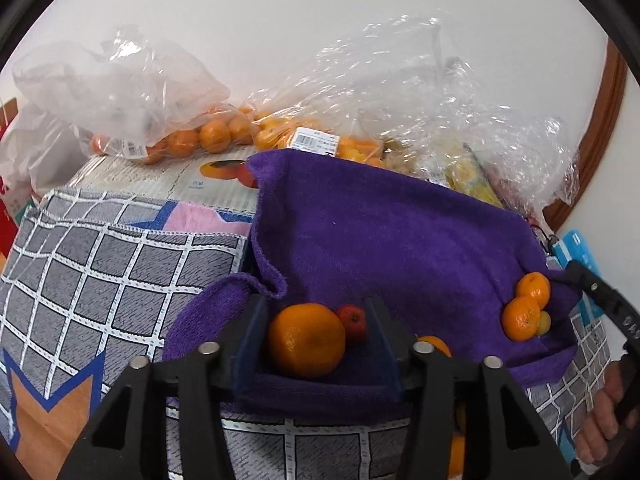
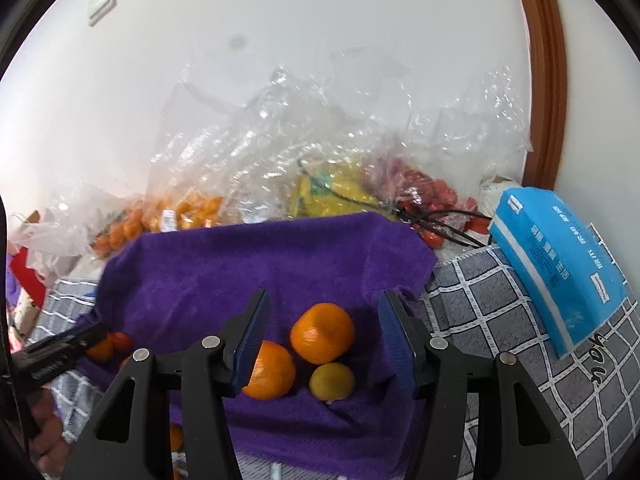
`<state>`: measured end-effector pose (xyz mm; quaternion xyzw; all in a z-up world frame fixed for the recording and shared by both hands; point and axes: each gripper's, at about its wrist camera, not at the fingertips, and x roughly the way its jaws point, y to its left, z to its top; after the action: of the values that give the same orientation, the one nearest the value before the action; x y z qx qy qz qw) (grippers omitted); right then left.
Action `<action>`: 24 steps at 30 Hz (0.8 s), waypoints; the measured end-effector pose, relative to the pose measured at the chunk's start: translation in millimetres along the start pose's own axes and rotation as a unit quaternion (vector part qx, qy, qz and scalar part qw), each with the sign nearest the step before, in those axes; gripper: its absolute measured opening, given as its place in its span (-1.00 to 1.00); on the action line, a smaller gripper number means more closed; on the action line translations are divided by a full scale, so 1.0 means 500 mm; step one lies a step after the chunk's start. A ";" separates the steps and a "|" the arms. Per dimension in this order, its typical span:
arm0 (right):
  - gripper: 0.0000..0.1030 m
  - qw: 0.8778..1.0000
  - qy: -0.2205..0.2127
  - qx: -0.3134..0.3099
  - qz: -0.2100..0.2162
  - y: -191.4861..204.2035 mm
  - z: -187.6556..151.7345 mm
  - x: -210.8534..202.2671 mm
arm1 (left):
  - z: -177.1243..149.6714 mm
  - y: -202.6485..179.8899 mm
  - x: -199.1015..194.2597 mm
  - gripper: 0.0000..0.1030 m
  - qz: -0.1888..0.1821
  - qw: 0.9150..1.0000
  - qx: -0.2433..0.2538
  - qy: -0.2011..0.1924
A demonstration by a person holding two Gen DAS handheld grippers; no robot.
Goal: Organize fruits
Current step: 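Lower both oranges onto the towel and open both tools, then withdraw both open tools from the towel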
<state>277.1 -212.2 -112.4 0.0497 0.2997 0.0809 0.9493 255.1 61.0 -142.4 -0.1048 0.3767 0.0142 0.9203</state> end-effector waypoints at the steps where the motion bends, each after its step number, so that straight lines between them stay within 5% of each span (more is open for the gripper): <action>1: 0.08 1.000 -0.005 -0.007 -0.002 0.007 0.002 -0.008 | 0.001 -0.003 -0.007 0.04 0.001 1.000 0.001 -0.006; 12: 0.08 0.996 -0.012 -0.083 -0.038 0.072 -0.049 -0.118 | 0.005 -0.015 -0.128 0.14 -0.028 0.998 0.013 -0.046; 24: 0.08 0.996 0.023 -0.084 -0.013 0.098 -0.154 -0.198 | -0.031 0.049 -0.229 0.19 -0.060 0.996 -0.025 -0.063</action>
<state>146.8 -178.8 -112.5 -0.0359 0.3144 0.0949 0.9439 159.7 88.0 -77.7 -0.1489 0.3107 -0.0257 0.9384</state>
